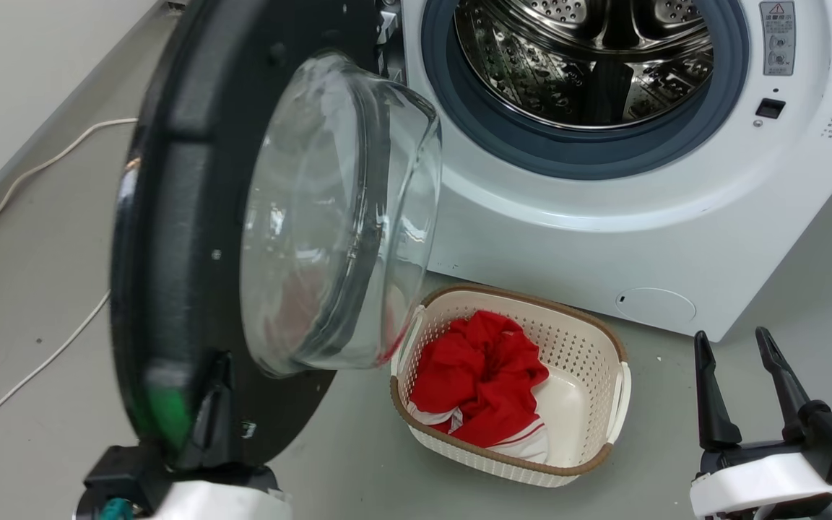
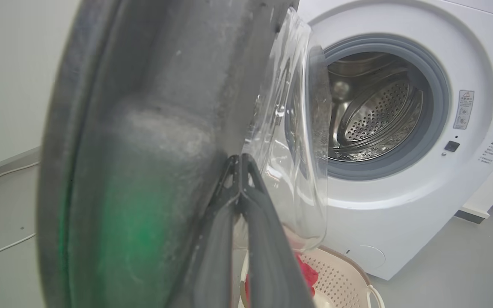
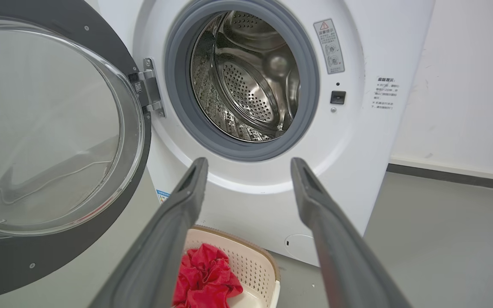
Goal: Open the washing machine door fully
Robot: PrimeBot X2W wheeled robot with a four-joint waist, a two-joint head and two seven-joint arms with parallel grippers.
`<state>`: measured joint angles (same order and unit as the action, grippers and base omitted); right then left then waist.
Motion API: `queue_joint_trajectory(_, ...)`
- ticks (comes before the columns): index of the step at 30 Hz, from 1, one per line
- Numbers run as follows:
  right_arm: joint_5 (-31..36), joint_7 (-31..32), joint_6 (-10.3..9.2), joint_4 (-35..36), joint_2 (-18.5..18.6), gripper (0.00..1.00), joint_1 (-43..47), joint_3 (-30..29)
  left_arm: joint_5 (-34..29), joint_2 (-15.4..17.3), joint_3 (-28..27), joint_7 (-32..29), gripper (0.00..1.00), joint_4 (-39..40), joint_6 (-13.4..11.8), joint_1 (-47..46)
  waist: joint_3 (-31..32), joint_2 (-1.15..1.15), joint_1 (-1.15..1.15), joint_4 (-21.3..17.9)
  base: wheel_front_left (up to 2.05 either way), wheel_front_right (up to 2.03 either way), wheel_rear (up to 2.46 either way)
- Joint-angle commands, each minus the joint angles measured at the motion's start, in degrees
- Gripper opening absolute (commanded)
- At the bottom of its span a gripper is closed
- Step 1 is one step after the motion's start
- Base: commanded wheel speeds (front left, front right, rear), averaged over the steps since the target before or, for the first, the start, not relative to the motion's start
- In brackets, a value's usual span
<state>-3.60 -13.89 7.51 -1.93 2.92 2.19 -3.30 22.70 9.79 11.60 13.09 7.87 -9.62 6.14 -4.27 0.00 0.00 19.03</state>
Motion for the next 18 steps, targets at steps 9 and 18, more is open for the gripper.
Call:
queue_joint_trajectory(9, 0.80, 1.17, -0.04, 1.74, -0.09, 1.00, -1.50, 0.24, 3.27, 1.81, -8.14, 1.72, 0.00, -7.00, 0.23, -5.99, -2.66, 0.00, 0.00, -1.59, 0.00, 0.00, 0.00)
queue_joint_trajectory(18, 0.96, 1.16, -0.04, 2.00, -0.09, 1.00, -3.45, 0.30, 4.43, 5.44, -16.39, 2.16, 0.00, -10.41, 1.14, -8.05, -5.86, 0.00, 0.00, -3.78, 0.00, 0.00, 0.00)
